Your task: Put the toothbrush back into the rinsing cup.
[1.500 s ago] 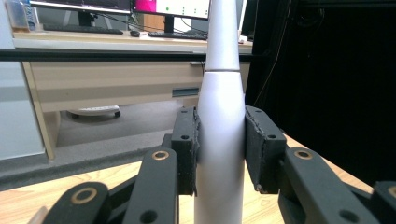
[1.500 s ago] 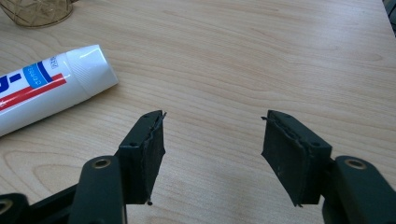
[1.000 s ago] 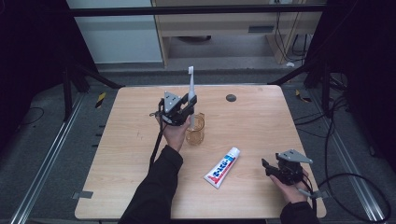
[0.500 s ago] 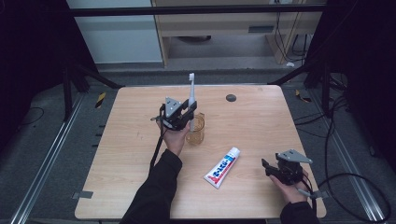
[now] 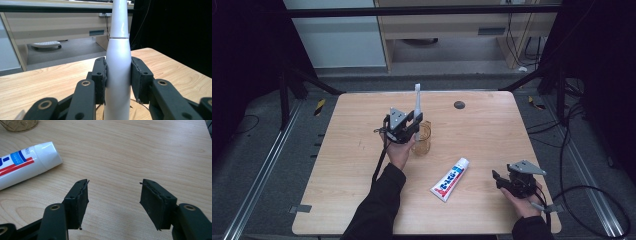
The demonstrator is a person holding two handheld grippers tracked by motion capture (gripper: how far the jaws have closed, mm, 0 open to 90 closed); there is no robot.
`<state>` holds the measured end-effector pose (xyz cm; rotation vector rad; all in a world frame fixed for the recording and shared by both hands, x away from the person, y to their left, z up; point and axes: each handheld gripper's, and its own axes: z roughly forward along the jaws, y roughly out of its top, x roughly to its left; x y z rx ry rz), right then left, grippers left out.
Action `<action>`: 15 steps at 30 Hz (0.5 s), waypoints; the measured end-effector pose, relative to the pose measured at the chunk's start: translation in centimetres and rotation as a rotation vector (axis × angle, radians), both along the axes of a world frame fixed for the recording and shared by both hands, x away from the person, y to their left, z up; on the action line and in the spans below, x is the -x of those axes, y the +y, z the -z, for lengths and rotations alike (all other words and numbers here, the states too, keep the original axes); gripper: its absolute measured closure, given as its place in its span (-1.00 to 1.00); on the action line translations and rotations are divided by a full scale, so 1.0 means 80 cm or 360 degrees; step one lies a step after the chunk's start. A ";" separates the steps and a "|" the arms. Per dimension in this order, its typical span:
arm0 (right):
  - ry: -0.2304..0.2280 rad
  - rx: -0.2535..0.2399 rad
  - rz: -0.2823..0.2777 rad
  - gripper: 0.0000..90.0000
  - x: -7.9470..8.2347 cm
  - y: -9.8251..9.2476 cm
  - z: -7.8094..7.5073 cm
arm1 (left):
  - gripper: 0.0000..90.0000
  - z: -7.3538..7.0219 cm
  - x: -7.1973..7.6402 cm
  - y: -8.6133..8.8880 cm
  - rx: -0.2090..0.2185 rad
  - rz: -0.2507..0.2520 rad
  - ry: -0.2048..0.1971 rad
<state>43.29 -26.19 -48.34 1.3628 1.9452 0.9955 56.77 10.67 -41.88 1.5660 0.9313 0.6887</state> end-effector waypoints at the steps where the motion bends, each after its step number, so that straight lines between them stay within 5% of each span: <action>1: 0.0002 -0.0001 0.0002 -0.13 0.000 0.000 0.000 | 0.48 0.001 0.000 0.000 -0.0001 0.0012 0.0003; 15: 0.0004 0.0005 0.0002 -0.13 0.000 0.000 0.000 | 0.48 0.014 0.007 0.008 -0.0021 0.0026 0.0024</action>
